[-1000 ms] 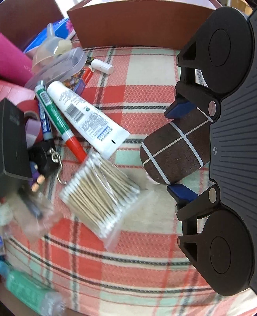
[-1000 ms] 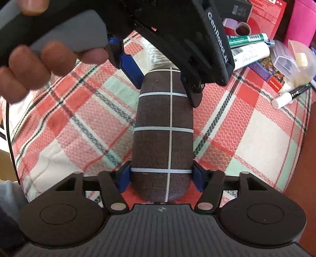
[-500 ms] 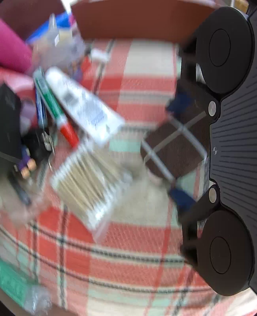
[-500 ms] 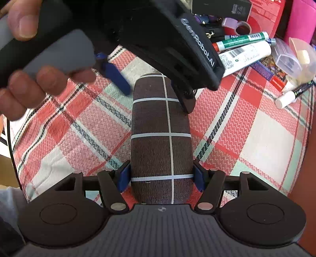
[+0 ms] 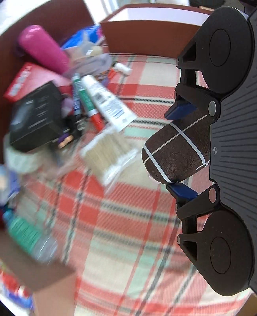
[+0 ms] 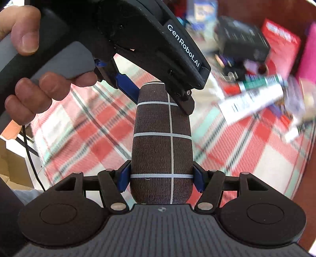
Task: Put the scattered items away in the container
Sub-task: 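Carry the brown pouch in the right tool over the cardboard box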
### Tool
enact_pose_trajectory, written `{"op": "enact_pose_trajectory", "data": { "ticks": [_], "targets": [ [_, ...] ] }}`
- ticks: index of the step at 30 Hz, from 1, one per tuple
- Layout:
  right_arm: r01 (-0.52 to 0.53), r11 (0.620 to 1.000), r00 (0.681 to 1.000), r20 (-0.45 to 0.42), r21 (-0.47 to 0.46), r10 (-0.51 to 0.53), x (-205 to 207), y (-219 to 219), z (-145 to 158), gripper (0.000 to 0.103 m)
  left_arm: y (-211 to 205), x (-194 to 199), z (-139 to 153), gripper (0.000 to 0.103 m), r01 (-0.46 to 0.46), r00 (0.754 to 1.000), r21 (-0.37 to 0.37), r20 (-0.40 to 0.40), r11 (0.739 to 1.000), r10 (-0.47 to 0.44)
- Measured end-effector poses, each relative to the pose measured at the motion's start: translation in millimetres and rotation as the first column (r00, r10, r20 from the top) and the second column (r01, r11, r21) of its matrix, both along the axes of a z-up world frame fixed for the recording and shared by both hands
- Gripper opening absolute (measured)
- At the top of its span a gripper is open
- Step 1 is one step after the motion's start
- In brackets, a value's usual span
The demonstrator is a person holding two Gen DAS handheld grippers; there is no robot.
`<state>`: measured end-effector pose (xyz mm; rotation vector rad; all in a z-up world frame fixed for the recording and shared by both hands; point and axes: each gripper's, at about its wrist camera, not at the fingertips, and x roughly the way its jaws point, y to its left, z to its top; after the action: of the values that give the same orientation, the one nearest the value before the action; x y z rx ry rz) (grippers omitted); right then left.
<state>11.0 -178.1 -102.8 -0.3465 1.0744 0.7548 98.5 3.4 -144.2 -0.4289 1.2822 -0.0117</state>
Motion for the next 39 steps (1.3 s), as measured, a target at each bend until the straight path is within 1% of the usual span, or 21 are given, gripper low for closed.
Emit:
{"op": "enact_pose_trajectory", "data": {
  "ticks": [2, 3, 6, 9, 16, 21, 25, 27, 32, 36, 39],
  "targets": [
    [-0.024, 0.999, 1.0, 0.017, 0.023, 0.023, -4, 40, -6, 0.066, 19, -3, 19, 0.07, -0.026, 0.999, 0.024, 0.033, 0.999, 0.025],
    [-0.031, 0.999, 0.999, 0.022, 0.039, 0.03, -1, 49, -1, 0.066, 27, -4, 28, 0.07, -0.037, 0.998, 0.038, 0.053, 0.999, 0.035],
    [-0.052, 0.996, 0.998, 0.048, 0.072, 0.048, 18, 121, -5, 0.066, 52, -4, 54, 0.069, -0.074, 0.991, 0.075, 0.114, 0.994, 0.066],
    [-0.096, 0.992, 0.992, 0.092, 0.084, 0.088, 28, 151, 14, 0.066, 83, -3, 77, 0.069, -0.119, 0.981, 0.091, 0.166, 0.989, 0.103],
    [-0.194, 0.978, 0.967, 0.18, 0.078, 0.178, 57, 234, 44, 0.066, 170, 10, 108, 0.069, -0.211, 0.946, 0.083, 0.266, 0.974, 0.183],
    [-0.238, 0.97, 0.948, 0.227, 0.048, 0.222, 95, 314, 52, 0.067, 259, 34, 115, 0.069, -0.247, 0.924, 0.035, 0.308, 0.968, 0.225],
    [-0.232, 0.972, 0.944, 0.245, 0.022, 0.22, 127, 379, 56, 0.067, 328, 63, 115, 0.069, -0.238, 0.917, 0.009, 0.331, 0.971, 0.222],
    [-0.211, 0.977, 0.948, 0.247, 0.015, 0.2, 143, 409, 54, 0.067, 355, 79, 113, 0.069, -0.223, 0.921, 0.006, 0.33, 0.975, 0.208],
    [-0.128, 0.991, 0.97, 0.213, 0.044, 0.116, 176, 466, 43, 0.067, 410, 117, 109, 0.071, -0.185, 0.934, 0.03, 0.317, 0.982, 0.166],
    [-0.039, 0.996, 0.985, 0.168, 0.075, 0.026, 199, 500, 33, 0.067, 439, 148, 102, 0.073, -0.158, 0.947, 0.07, 0.294, 0.985, 0.131],
    [0.017, 0.997, 0.989, 0.145, 0.08, -0.028, 212, 523, 25, 0.067, 455, 163, 92, 0.073, -0.149, 0.954, 0.093, 0.275, 0.984, 0.118]
  ]
}}
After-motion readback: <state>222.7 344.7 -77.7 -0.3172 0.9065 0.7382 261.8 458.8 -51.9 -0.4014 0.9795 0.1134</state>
